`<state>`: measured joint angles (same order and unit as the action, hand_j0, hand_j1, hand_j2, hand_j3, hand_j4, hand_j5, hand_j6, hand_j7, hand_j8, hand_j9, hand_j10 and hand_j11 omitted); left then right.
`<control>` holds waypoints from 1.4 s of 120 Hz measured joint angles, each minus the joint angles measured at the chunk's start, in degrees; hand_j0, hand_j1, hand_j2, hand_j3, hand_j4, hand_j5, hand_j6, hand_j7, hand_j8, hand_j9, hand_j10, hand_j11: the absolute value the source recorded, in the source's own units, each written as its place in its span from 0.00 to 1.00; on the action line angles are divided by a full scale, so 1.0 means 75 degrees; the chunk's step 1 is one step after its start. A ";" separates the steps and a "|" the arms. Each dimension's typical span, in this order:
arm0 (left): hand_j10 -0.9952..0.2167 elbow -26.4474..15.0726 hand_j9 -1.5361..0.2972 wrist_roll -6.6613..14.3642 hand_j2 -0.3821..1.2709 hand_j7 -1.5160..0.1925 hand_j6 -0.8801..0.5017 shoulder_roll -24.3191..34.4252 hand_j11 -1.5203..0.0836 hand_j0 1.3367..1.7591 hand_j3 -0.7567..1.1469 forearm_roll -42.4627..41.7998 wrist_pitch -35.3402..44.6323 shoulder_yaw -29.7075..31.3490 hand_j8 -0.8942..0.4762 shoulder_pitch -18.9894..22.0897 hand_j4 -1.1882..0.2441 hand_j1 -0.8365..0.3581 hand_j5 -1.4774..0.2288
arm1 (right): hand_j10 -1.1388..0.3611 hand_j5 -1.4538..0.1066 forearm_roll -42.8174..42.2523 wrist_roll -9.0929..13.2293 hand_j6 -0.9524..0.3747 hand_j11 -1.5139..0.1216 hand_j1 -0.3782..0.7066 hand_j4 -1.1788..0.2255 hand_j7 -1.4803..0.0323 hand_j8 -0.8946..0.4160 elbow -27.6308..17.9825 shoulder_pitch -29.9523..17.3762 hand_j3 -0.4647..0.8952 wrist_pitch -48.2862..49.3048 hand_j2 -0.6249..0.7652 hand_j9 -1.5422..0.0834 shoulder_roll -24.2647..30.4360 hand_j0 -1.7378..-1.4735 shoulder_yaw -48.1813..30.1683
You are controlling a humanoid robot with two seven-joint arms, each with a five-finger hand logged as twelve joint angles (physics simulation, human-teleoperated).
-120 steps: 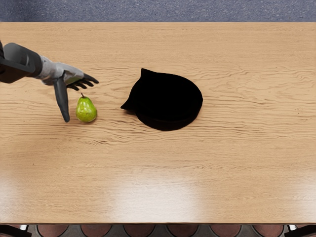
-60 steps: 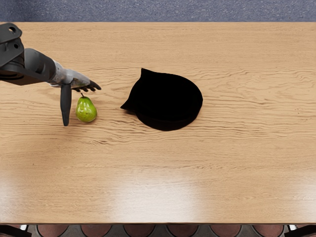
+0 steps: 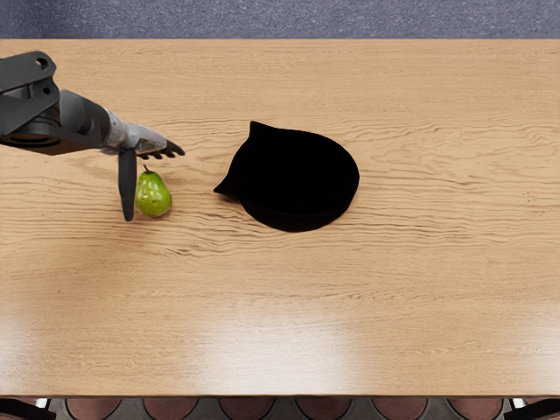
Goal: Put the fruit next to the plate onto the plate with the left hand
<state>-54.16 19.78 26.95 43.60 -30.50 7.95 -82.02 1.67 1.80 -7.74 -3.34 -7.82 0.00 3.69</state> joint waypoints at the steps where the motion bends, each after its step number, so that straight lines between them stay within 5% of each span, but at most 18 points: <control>1: 0.82 0.0004 0.84 0.0000 0.23 0.89 0.63 -0.0009 0.95 0.76 0.40 0.0003 0.0003 0.0008 0.65 0.0001 0.83 0.99 0.87 | 0.74 0.91 0.0000 0.0000 0.70 0.90 0.06 0.82 0.95 0.66 0.0000 0.0000 0.34 0.0000 0.45 0.93 0.0000 0.30 0.0000; 38: 0.79 0.0075 0.82 0.0000 0.24 0.86 0.61 -0.0078 0.92 0.76 0.40 0.0065 0.0029 0.0376 0.63 0.0050 0.81 0.96 0.84 | 0.74 0.91 0.0000 -0.0002 0.70 0.90 0.06 0.82 0.95 0.66 0.0000 0.0000 0.34 0.0000 0.45 0.93 0.0000 0.30 0.0000; 90: 0.61 0.0012 0.66 0.0005 0.26 0.70 0.44 -0.0109 0.74 0.76 0.40 0.0086 -0.0005 0.0422 0.46 0.0014 0.64 0.74 0.68 | 0.74 0.91 0.0000 -0.0003 0.70 0.90 0.06 0.82 0.95 0.66 0.0000 0.0000 0.34 0.0000 0.45 0.93 0.0000 0.30 0.0000; 168: 0.48 -0.0010 0.54 0.0000 0.28 0.57 0.34 -0.0172 0.61 0.76 0.40 0.0019 0.0037 0.0443 0.39 0.0061 0.54 0.58 0.55 | 0.74 0.91 0.0000 -0.0003 0.70 0.90 0.06 0.82 0.95 0.66 0.0000 0.0000 0.34 0.0000 0.45 0.93 0.0000 0.30 0.0000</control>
<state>-54.24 19.78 25.66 43.74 -30.22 11.27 -81.56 1.67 1.77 -7.74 -3.34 -7.82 0.00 3.69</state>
